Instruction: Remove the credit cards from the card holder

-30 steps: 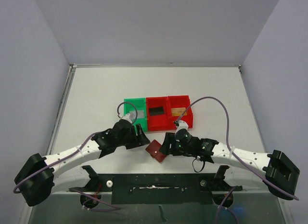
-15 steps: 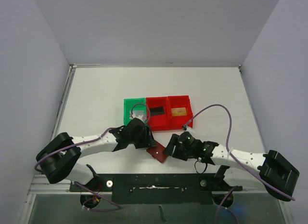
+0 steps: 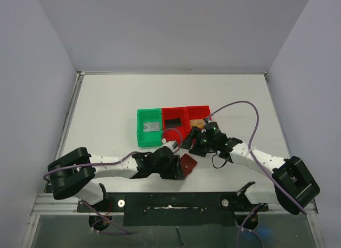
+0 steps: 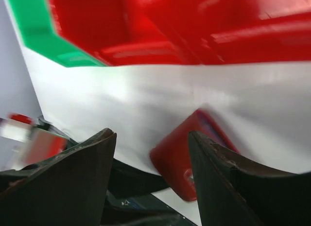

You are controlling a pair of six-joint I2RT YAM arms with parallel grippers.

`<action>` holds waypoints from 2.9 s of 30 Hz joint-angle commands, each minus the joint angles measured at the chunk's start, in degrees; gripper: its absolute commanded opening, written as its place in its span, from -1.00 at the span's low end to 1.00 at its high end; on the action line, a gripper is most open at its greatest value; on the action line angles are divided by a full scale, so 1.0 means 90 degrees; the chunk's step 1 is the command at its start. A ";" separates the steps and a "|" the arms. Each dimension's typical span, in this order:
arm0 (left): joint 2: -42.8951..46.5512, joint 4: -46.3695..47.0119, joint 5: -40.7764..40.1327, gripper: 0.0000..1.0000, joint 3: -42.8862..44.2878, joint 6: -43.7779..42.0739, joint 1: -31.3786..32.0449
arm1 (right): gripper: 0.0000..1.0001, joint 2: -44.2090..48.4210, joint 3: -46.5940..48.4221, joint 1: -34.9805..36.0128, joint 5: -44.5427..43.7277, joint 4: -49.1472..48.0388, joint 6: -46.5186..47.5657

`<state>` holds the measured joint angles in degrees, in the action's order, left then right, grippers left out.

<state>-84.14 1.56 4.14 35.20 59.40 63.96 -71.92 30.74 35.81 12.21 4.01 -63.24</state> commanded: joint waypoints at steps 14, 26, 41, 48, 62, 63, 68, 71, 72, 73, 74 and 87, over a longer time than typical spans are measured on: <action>0.1574 -0.0291 -0.1075 -0.11 -0.0237 0.0020 -0.0856 | 0.31 0.1781 -0.0524 0.0427 -0.1166 0.1480 -0.0329; 0.0213 0.1014 0.0482 -0.12 -0.0107 -0.0550 -0.1233 | 0.00 0.0646 -0.0482 0.0540 -0.0809 0.0319 -0.0288; 0.0258 0.1223 -0.0164 -0.35 -0.0600 0.0262 -0.0593 | 0.12 0.0121 0.1133 0.1056 -0.2375 0.3242 0.0597; 0.0489 0.0781 -0.0634 -0.34 -0.0535 0.0315 -0.0592 | 0.02 0.0119 0.1560 0.1612 -0.2603 0.3365 0.0620; 0.0855 0.0799 -0.0730 -0.33 -0.0786 0.0547 -0.0623 | -0.09 -0.1284 0.2199 0.2162 -0.2816 0.3491 0.0445; 0.0837 0.0810 -0.0699 -0.33 -0.0784 0.0535 -0.0623 | -0.10 -0.1352 0.2170 0.2158 -0.2839 0.3514 0.0430; 0.0723 0.0822 -0.0587 -0.32 -0.0650 0.0402 -0.0623 | -0.21 -0.1608 0.1981 0.2163 -0.2854 0.3457 0.0346; 0.0603 0.0740 -0.0541 -0.26 -0.0502 0.0298 -0.0614 | -0.23 -0.1608 0.1820 0.2132 -0.2731 0.3221 0.0398; 0.0549 0.0677 -0.0535 -0.23 -0.0428 0.0253 -0.0608 | -0.28 -0.1604 0.1781 0.2106 -0.2712 0.3190 0.0396; 0.0484 0.0599 -0.0537 -0.21 -0.0348 0.0197 -0.0599 | -0.34 -0.1579 0.1755 0.2083 -0.2693 0.3180 0.0391; 0.0426 0.0524 -0.0547 -0.19 -0.0266 0.0141 -0.0587 | -0.38 -0.1547 0.1717 0.2078 -0.2686 0.3157 0.0379; -0.0876 -0.0776 -0.0813 -0.04 0.0791 -0.0115 -0.0267 | -0.73 -0.0373 0.0415 0.1476 -0.1589 0.1497 0.0612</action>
<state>-88.97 2.90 -0.03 38.61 59.53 60.42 -77.08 38.37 50.72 -5.28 23.22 -58.48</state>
